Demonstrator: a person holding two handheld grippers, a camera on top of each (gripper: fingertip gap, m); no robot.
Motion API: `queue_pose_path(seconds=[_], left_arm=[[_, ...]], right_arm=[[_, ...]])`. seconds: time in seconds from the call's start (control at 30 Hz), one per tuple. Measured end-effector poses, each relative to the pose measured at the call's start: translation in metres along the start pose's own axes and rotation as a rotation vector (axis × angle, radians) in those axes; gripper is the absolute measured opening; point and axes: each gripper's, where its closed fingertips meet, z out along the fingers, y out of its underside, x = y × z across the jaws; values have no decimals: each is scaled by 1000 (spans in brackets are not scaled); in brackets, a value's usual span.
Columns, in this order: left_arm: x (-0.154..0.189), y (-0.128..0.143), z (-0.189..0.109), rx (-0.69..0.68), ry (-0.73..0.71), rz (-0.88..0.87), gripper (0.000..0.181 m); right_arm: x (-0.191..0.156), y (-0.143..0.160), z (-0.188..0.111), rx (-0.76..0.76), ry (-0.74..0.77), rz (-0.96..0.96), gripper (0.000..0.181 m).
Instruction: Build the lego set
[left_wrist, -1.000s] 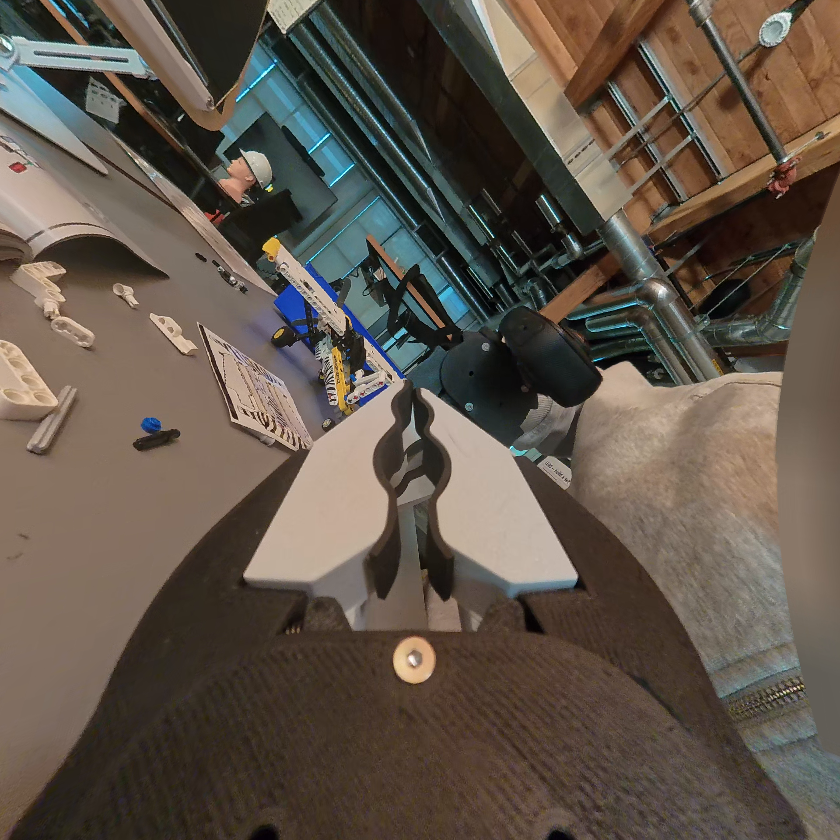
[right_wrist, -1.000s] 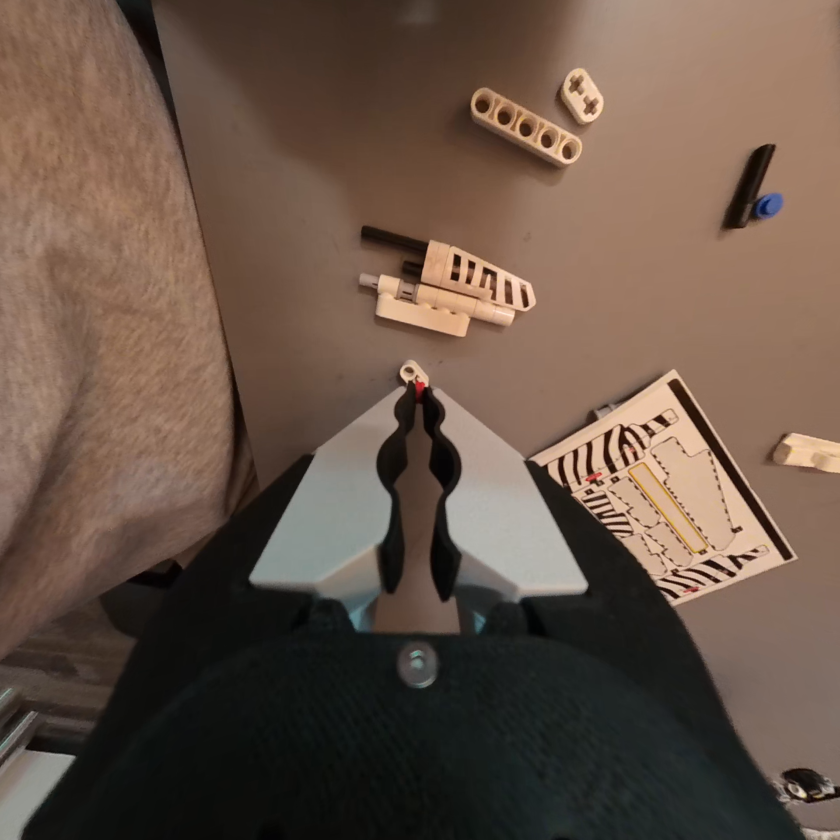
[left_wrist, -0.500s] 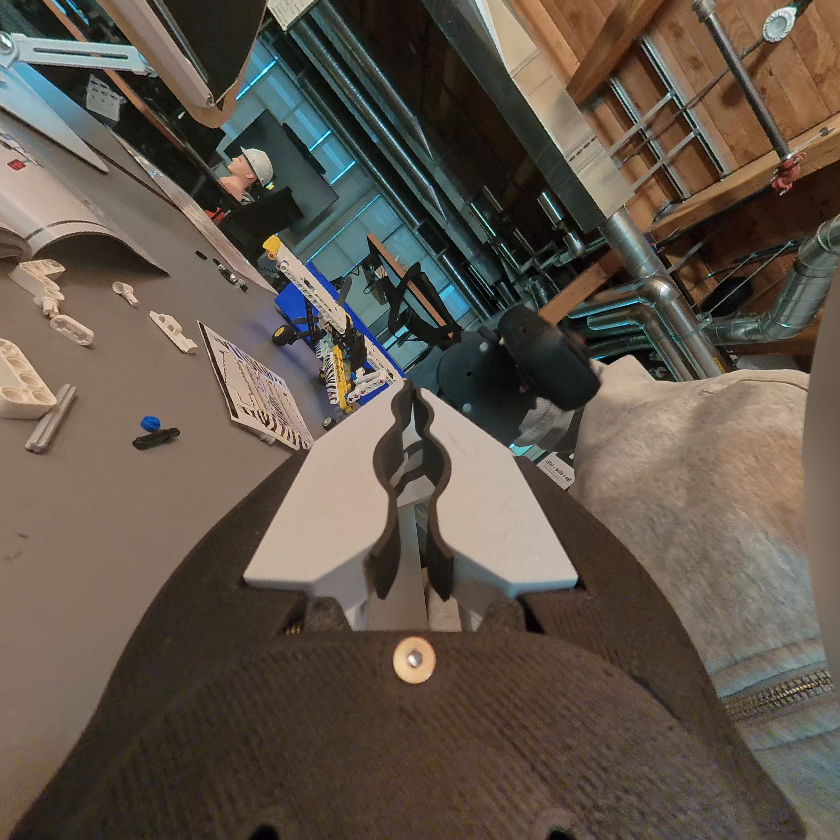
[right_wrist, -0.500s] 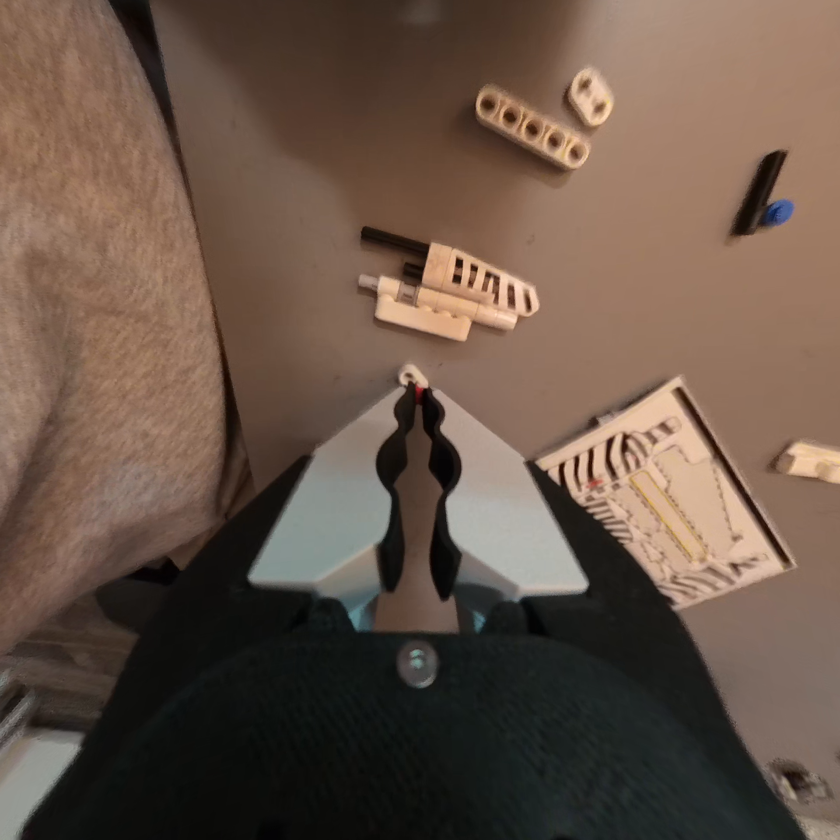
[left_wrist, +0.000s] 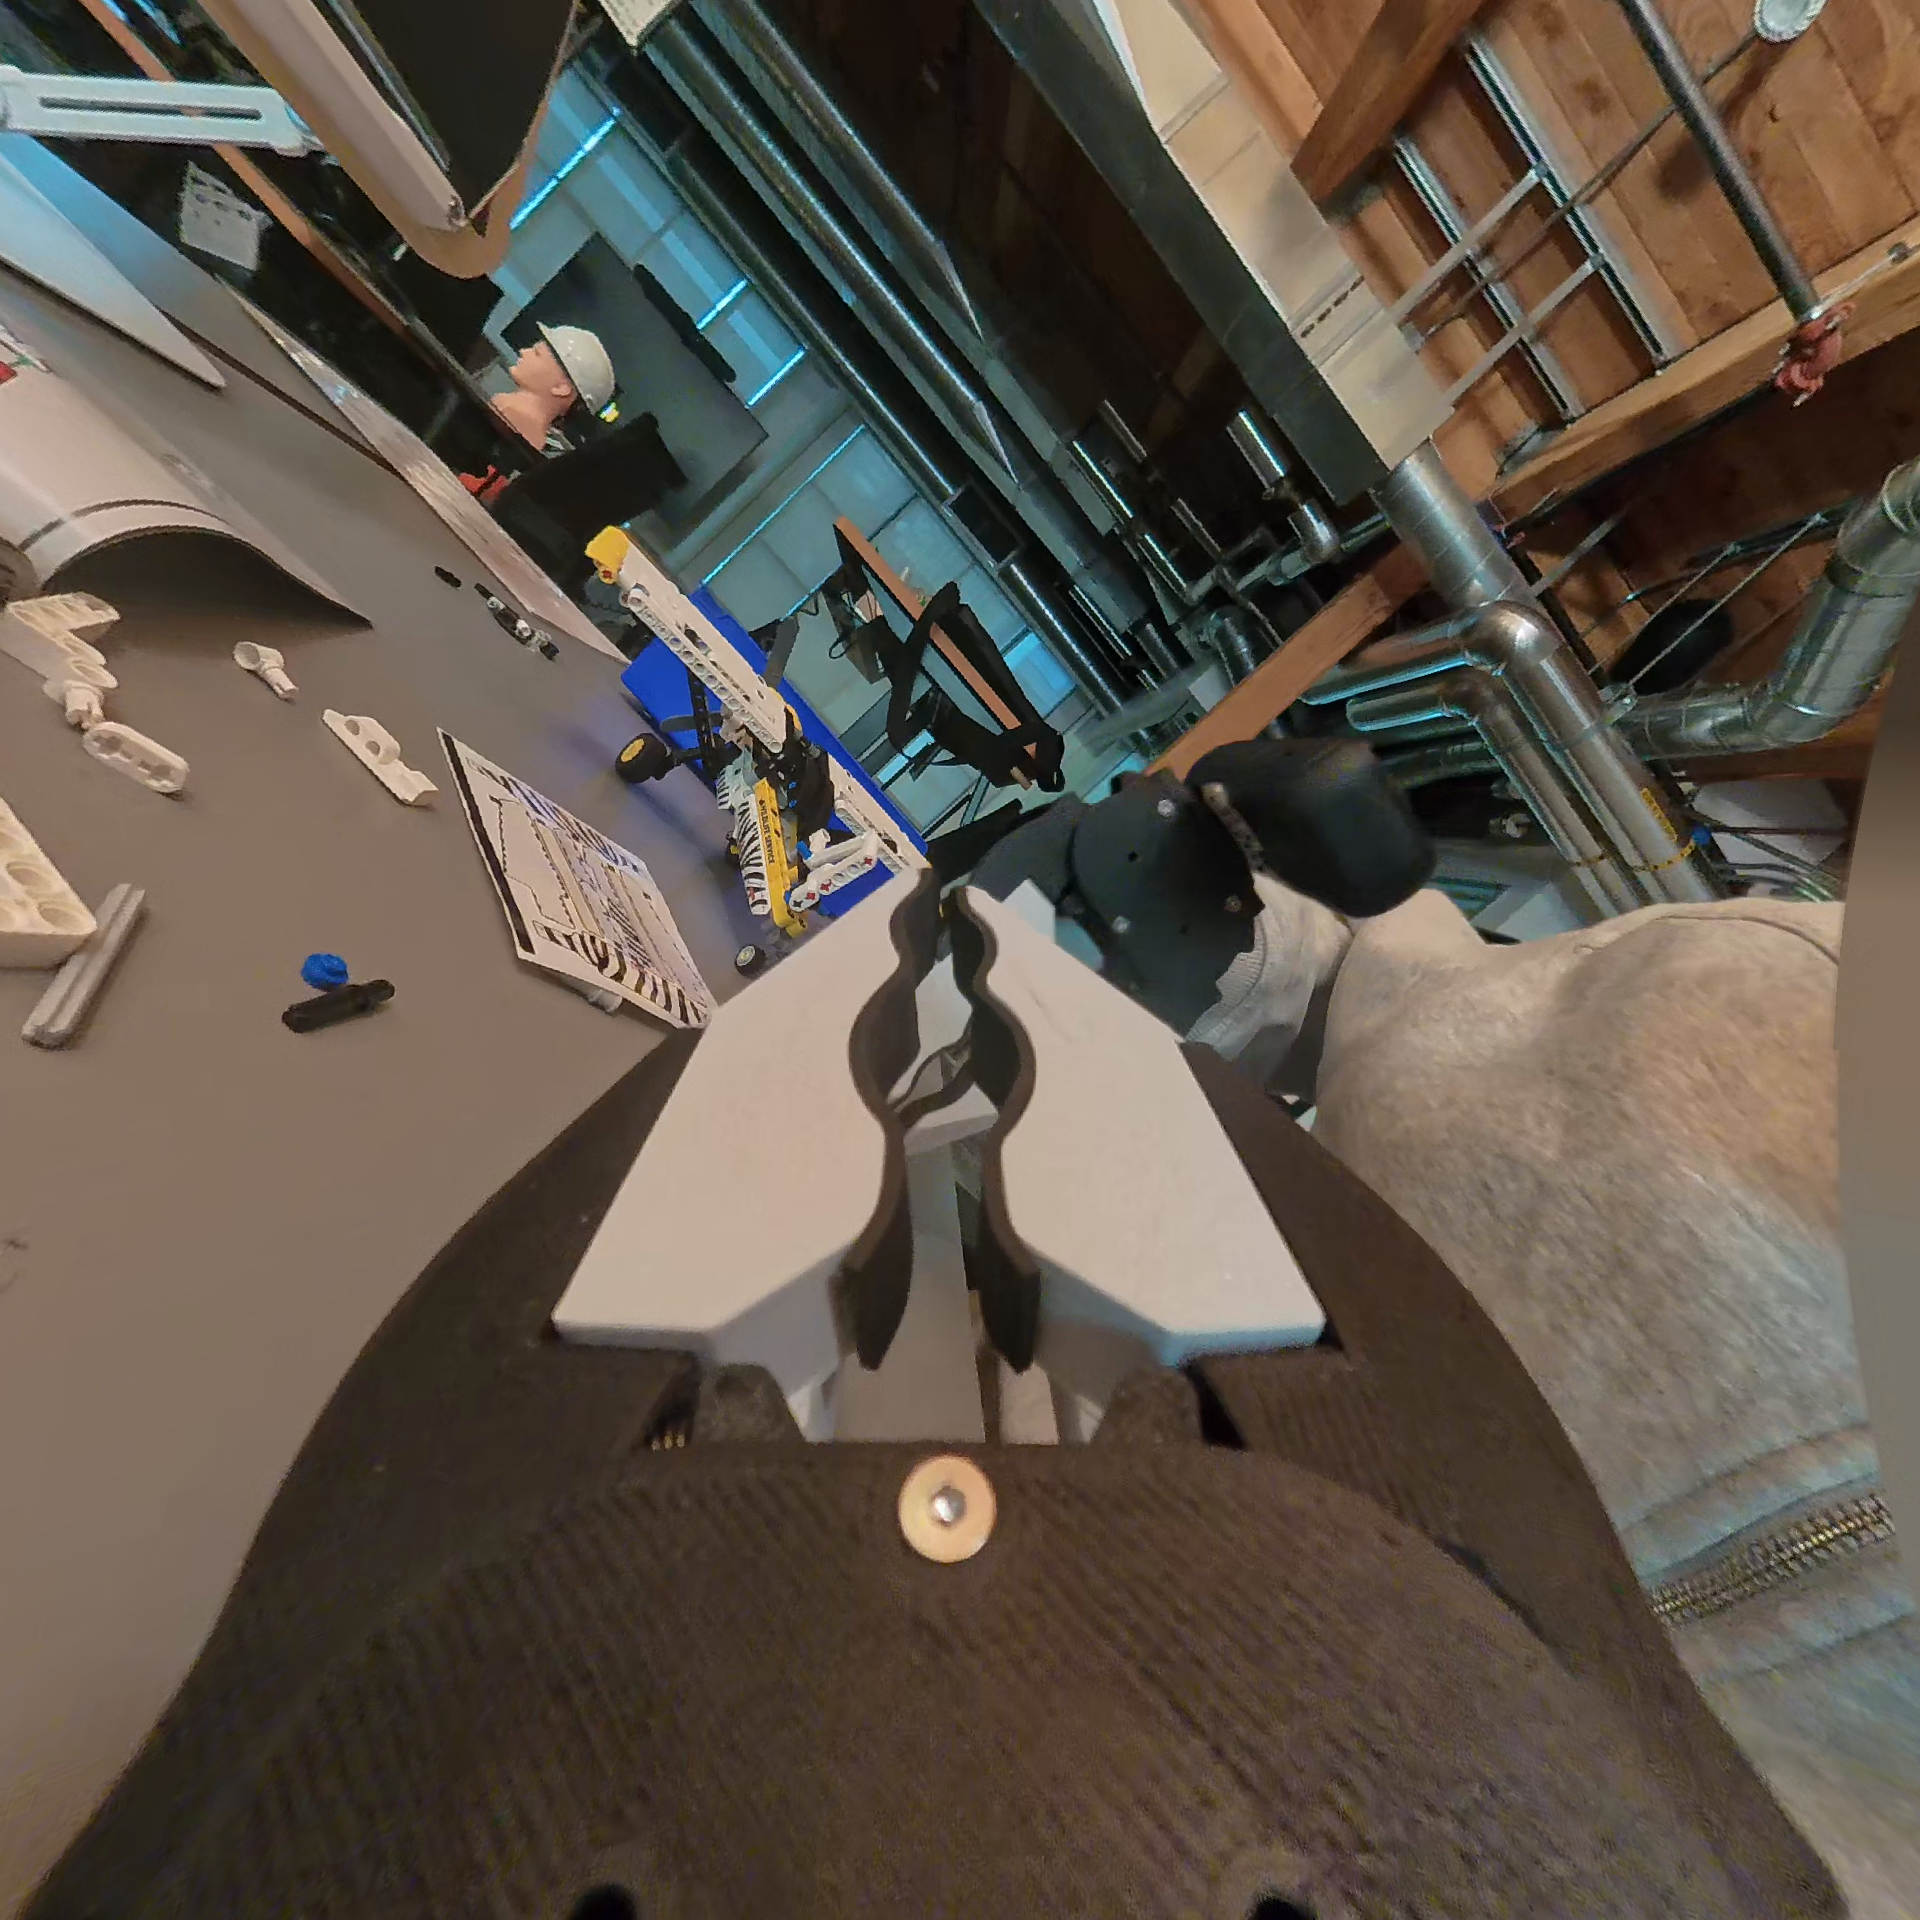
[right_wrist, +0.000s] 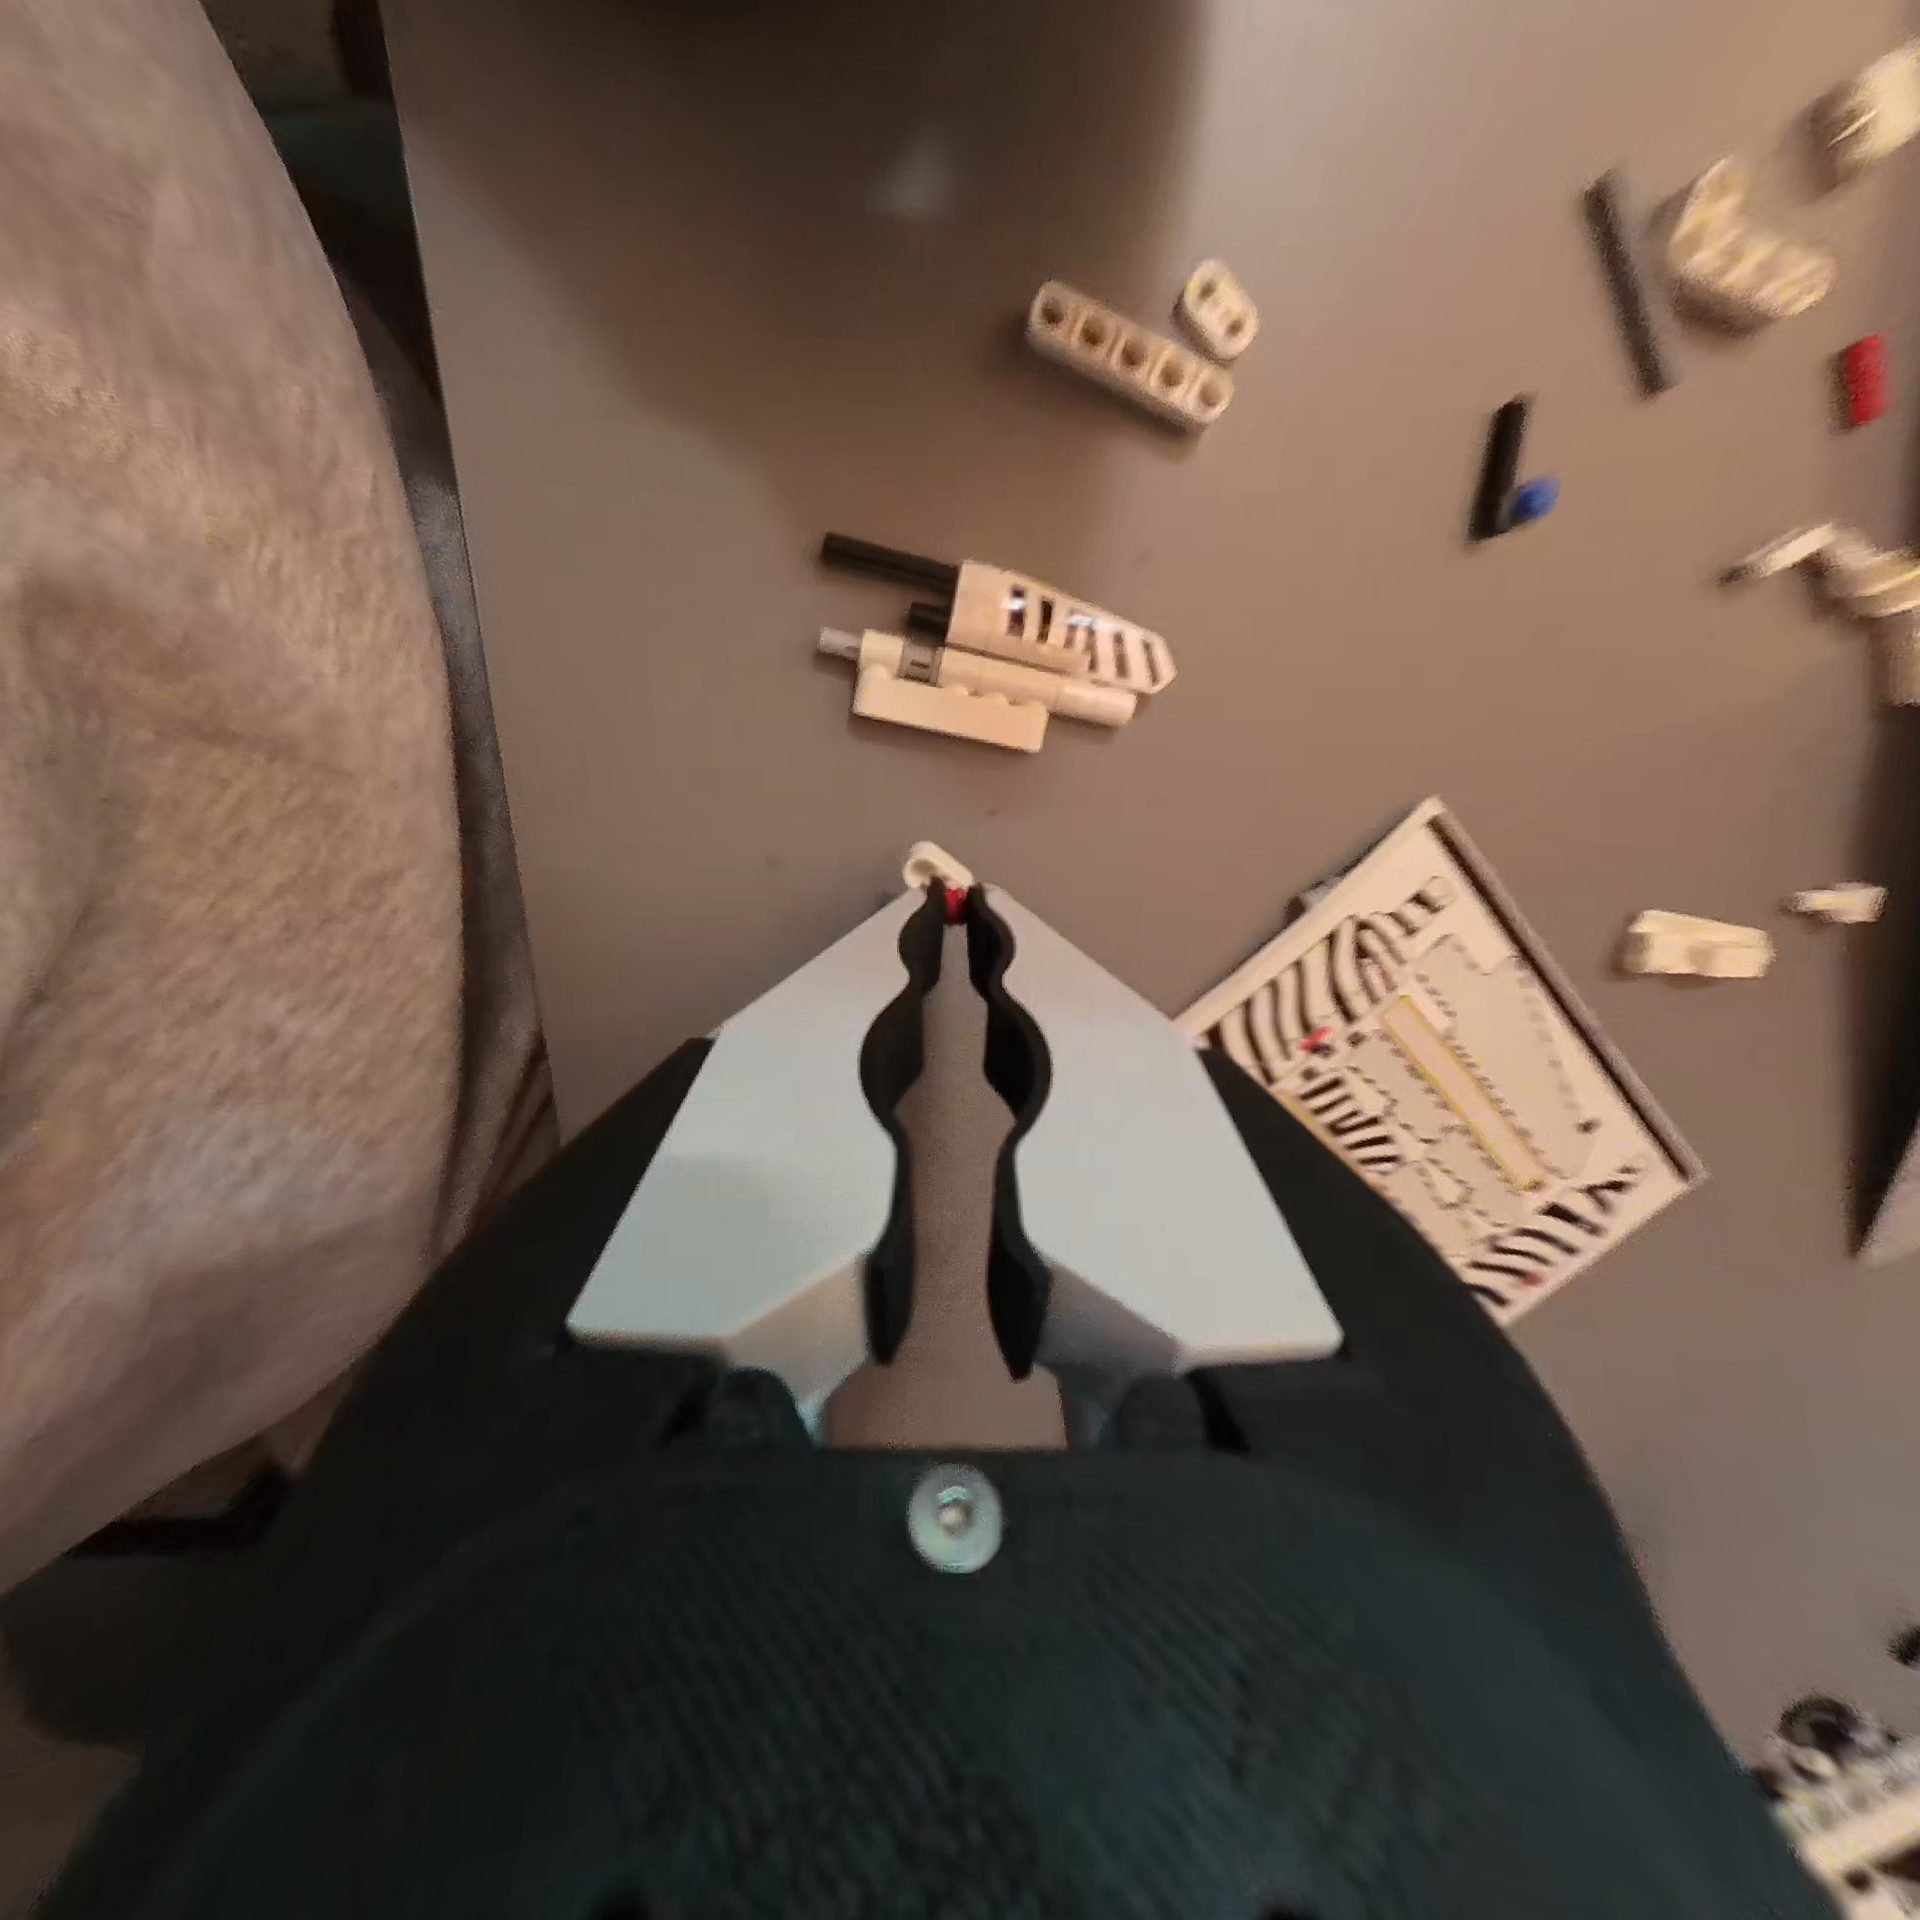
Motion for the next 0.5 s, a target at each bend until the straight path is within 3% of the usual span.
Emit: queue_pose_path(seconds=[0.27,0.37,0.5], left_arm=[[14,23,13,-126,80,16,17],[17,32,17,-175,68,70,21],[18,32,17,-171,57,94,15]], right_arm=[[31,-54,-55,352,496,-141,3],[33,-66,-62,460,561,-55,3],[33,-79,-65,612,622,47,4]])
